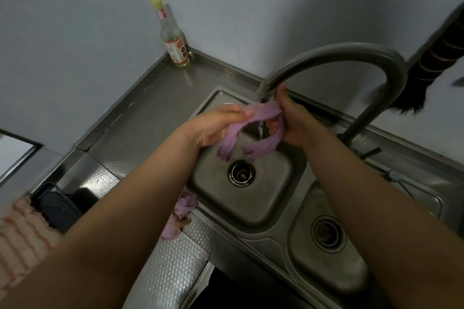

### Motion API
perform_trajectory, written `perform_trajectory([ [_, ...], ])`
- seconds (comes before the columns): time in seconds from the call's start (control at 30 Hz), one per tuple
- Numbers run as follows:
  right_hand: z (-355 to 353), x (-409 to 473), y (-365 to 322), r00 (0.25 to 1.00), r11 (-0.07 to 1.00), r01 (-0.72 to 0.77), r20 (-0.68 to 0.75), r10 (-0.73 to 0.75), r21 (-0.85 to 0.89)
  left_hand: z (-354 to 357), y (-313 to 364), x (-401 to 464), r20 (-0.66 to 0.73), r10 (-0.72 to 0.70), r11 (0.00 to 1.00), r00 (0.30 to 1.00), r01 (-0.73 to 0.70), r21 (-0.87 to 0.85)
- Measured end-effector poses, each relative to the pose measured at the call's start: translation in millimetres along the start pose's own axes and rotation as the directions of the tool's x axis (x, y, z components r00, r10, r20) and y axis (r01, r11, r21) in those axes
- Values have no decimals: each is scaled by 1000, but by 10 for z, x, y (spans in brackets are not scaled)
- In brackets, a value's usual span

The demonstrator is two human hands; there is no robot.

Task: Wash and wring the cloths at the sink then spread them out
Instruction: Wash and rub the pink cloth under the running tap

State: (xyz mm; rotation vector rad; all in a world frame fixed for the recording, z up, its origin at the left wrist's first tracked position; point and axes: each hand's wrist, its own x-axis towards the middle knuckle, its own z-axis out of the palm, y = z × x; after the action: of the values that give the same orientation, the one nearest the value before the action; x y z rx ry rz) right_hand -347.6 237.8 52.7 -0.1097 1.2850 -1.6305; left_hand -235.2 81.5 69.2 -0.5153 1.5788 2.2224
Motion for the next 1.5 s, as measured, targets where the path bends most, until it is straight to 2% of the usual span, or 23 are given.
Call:
perform_trajectory([
  [0.03,7,-30,9,998,998,15,54,-11,-64,37,52,-18,-25,44,996,999,-46,-73],
  [0.07,3,-75,16,996,978,47,78,-31,-205,68,85,-11,-41,55,981,998,-62,-185],
  [0.13,65,-158,53,991,908,108,122,-64,-405,125,96,34,-55,59,933,997,-75,-353],
  [0.2,168,-242,133,984,922,127,162,-71,-365,205,67,71,-82,78,909,994,-105,-404],
  [0.27,212,-229,266,967,964,172,223,-126,-201,259,43,112,-104,74,880,992,-114,-461],
  [0.3,230,-226,313,960,980,170,240,-141,-103,289,50,123,-119,71,858,990,-121,-498],
  [0.37,233,-198,365,968,993,112,229,-100,-42,314,61,162,-175,62,808,983,-152,-569],
  [0.47,181,-177,439,989,992,-27,141,45,-123,294,108,201,-293,12,786,956,-190,-588],
  [0.6,87,-177,483,974,977,-132,159,159,-171,194,197,240,-376,34,756,926,-270,-596],
  [0.67,68,-207,480,967,968,-161,165,194,-193,108,232,214,-408,63,759,911,-309,-573],
  [0.77,-4,-263,480,958,949,-196,159,239,-247,-40,231,171,-469,76,816,880,-326,-478],
  [0.87,-101,-287,483,935,901,-222,182,305,-373,-217,274,115,-483,80,802,872,-344,-488],
  [0.93,-165,-270,489,937,870,-239,133,323,-431,-340,310,66,-487,37,781,873,-329,-530],
  [1.0,-230,-237,459,947,851,-255,57,315,-459,-461,317,0,-482,-62,835,874,-219,-505],
  [1.07,-306,-186,363,955,834,-278,-40,295,-476,-586,249,-63,-453,-162,932,877,-15,-362],
  [1.1,-340,-168,292,955,841,-288,-77,286,-459,-635,201,-102,-427,-217,959,878,109,-263],
  [1.17,-384,-114,157,963,905,-270,-101,250,-329,-662,79,-150,-389,-315,949,866,291,-121],
  [1.27,-334,-30,-4,983,945,-171,-114,144,-278,-597,-176,-131,-397,-356,932,846,350,-90],
  [1.3,-261,-21,-53,985,938,-160,-115,131,-306,-569,-266,-97,-387,-350,926,853,376,-9],
  [1.37,-117,-4,-103,982,904,-190,-94,166,-383,-489,-397,-38,-351,-323,858,879,429,282],
  [1.4,-46,10,-100,979,880,-204,-73,191,-429,-463,-449,8,-364,-267,835,892,402,374],
  [1.43,53,-16,-106,978,857,-200,-52,200,-475,-453,-479,64,-388,-194,875,901,338,347],
  [1.5,221,-84,-107,981,858,-164,10,194,-486,-323,-455,131,-412,-85,990,907,124,69],
])
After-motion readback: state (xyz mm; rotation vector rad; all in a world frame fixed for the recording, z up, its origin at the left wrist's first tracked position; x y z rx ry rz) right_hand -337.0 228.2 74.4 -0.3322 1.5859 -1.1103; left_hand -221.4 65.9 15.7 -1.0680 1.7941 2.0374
